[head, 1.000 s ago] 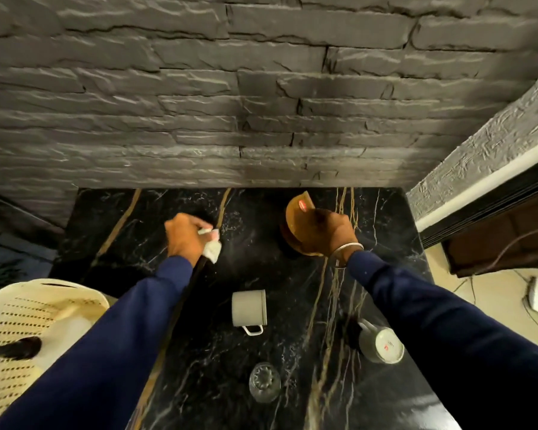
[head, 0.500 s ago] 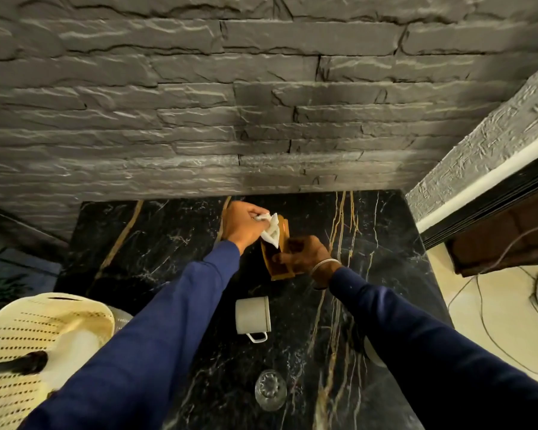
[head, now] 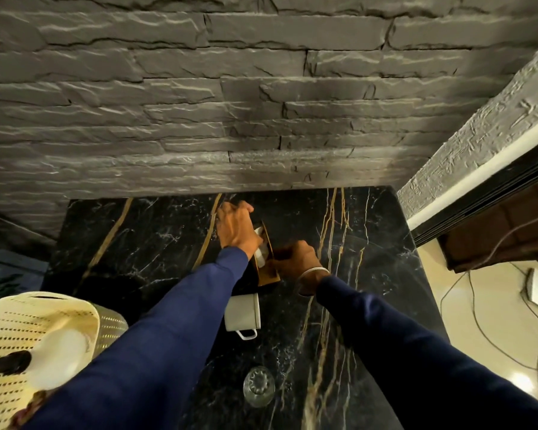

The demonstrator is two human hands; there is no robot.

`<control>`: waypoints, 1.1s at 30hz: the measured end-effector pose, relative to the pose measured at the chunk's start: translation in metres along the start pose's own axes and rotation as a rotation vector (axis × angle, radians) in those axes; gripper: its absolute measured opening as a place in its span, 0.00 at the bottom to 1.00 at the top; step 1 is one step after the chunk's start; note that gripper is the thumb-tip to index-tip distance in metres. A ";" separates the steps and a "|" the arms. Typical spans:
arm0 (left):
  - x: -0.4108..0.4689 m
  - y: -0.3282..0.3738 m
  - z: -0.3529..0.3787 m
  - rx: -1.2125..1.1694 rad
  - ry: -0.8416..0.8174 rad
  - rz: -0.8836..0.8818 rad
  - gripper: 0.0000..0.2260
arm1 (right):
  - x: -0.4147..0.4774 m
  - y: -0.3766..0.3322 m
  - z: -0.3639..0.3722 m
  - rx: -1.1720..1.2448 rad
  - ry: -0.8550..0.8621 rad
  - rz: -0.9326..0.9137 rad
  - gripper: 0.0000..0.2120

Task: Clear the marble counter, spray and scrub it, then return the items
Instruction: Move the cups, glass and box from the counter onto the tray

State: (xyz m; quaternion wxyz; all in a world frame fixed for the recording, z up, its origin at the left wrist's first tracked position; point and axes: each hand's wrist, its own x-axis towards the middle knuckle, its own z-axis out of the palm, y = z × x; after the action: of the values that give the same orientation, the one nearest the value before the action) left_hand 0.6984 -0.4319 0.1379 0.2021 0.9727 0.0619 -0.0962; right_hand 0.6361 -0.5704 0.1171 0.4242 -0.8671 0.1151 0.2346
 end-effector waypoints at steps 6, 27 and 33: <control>-0.004 -0.004 0.003 -0.061 -0.103 0.055 0.33 | -0.002 0.001 -0.005 -0.019 0.001 -0.018 0.13; -0.126 -0.055 -0.060 -0.028 -0.271 0.362 0.22 | -0.138 -0.014 -0.026 -0.392 -0.043 -0.260 0.11; -0.138 -0.063 -0.020 0.169 -0.427 0.346 0.34 | -0.171 0.014 0.030 -0.590 -0.369 -0.296 0.41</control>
State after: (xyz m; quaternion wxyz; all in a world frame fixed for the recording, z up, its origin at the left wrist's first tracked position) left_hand 0.5570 -0.3775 0.1615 0.1420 0.9398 -0.1572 -0.2680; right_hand 0.4740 -0.5554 0.1780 0.1989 -0.9024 -0.1622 0.3462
